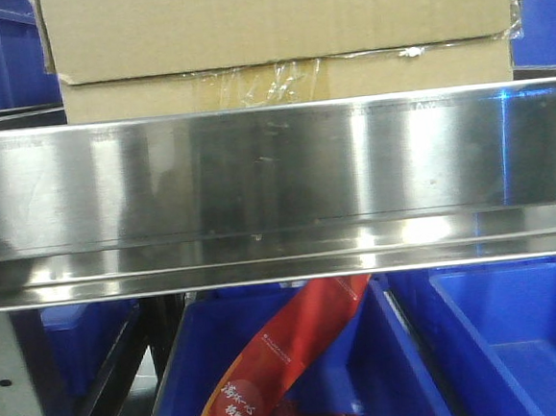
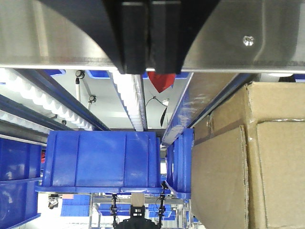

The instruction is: Grab carton from right shelf to conveyor

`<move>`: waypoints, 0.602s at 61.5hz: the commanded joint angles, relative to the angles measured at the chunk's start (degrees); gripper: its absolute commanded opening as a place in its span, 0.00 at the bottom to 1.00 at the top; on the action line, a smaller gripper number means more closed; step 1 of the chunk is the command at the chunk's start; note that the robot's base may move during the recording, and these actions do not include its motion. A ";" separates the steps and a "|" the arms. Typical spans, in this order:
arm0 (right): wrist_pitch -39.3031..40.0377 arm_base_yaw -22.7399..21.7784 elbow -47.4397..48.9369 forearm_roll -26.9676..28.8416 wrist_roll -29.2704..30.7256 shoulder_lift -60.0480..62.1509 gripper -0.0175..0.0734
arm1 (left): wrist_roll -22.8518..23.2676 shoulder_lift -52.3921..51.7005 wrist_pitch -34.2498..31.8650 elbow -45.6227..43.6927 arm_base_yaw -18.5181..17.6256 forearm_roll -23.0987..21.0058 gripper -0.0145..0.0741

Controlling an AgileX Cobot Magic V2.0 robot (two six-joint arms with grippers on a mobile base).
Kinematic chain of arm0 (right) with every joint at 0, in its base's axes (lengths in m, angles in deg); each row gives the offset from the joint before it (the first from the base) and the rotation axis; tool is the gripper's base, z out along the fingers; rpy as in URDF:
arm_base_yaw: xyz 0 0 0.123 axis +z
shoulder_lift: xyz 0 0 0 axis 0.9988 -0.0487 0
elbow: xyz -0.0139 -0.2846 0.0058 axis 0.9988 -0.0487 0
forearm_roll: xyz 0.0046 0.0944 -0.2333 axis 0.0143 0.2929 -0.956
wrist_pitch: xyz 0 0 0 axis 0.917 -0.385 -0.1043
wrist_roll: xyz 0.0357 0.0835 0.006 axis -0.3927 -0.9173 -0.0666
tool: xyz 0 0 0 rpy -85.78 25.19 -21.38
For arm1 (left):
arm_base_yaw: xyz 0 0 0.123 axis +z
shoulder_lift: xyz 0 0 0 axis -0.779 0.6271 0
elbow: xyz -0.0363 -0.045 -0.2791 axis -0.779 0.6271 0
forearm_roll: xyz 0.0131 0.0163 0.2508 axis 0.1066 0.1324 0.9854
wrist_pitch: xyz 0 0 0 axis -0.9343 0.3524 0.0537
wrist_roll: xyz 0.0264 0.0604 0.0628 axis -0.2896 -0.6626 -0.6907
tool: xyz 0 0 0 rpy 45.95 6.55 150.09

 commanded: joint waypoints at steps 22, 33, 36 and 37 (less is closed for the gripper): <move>1.55 0.30 0.04 0.19 0.38 0.39 0.11 | -0.30 -0.32 -1.14 -0.16 -0.18 -0.27 0.18; 3.01 0.30 0.04 0.19 0.38 0.39 0.11 | -0.30 -0.32 -3.25 -0.16 -0.19 -0.27 0.18; 3.52 0.30 0.04 0.19 0.38 0.39 0.11 | -0.30 -0.32 -4.40 -0.16 -0.19 -0.27 0.18; 3.70 0.30 0.04 0.19 0.38 0.39 0.11 | -0.30 -0.32 -4.85 -0.16 -0.19 -0.27 0.18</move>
